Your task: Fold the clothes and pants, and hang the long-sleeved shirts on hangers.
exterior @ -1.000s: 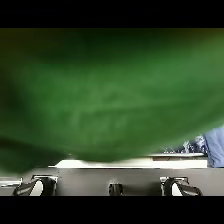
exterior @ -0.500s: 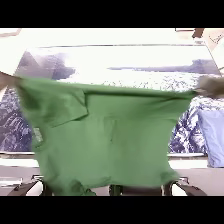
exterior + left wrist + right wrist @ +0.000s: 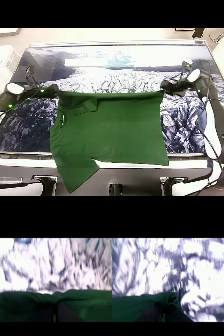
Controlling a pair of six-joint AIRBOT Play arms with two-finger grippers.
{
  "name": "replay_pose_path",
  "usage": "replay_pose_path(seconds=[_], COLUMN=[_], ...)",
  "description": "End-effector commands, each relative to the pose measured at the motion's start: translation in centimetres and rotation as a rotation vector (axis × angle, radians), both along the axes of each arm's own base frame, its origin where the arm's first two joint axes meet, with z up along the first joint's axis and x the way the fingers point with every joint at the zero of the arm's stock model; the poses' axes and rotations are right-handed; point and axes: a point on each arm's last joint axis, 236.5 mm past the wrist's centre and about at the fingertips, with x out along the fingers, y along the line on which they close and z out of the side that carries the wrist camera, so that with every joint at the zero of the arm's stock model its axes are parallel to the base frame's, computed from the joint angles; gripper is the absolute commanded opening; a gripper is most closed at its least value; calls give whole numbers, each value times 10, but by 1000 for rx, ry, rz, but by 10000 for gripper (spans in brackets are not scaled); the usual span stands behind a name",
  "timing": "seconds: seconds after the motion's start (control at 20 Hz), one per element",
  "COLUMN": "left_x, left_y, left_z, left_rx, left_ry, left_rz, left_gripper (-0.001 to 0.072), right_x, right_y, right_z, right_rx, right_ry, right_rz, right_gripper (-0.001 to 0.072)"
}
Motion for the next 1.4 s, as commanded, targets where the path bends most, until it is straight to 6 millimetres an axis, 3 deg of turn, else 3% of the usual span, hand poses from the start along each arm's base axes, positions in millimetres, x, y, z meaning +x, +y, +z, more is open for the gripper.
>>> replay_pose_path(seconds=[0.0, 0.35, 0.45, 0.55, 0.65, 0.75, 0.85, 0.95, 1.1, 1.35], left_x=[56, 57, 60, 59, 41, 1, -60, -110, -134, -140], left_y=[12, -25, -28, -25, -28, -33, -32, -23, -22, -22], left_z=[6, -57, -54, -39, -16, -5, -19, -48, -73, -79], left_rx=[67, 63, 67, 55, 23, -7, 22, 129, 134, 130], left_ry=[-180, -89, -102, -113, -77, 41, 281, 476, 567, 591], left_rz=[98, 57, 59, 52, -12, -102, -195, -275, -257, -257], left_gripper=[24, 23, 23, 23, 23, 23, 23, 23, 23, 23], right_x=[57, 59, 57, 55, 32, -19, -83, -120, -145, -159], right_y=[-16, -11, -13, -20, -27, -36, -35, -27, -16, -15], right_z=[18, -36, -40, -24, -6, -6, -19, -36, -56, -69], right_rx=[-10, 53, 74, 75, 59, 43, 27, 23, 44, 50], right_ry=[-240, -151, -133, -130, -62, 121, 375, 524, 613, 657], right_rz=[-99, -143, -174, -172, -112, -58, 35, 84, 100, 93], right_gripper=[32, 32, 33, 33, 33, 33, 34, 33, 33, 34])
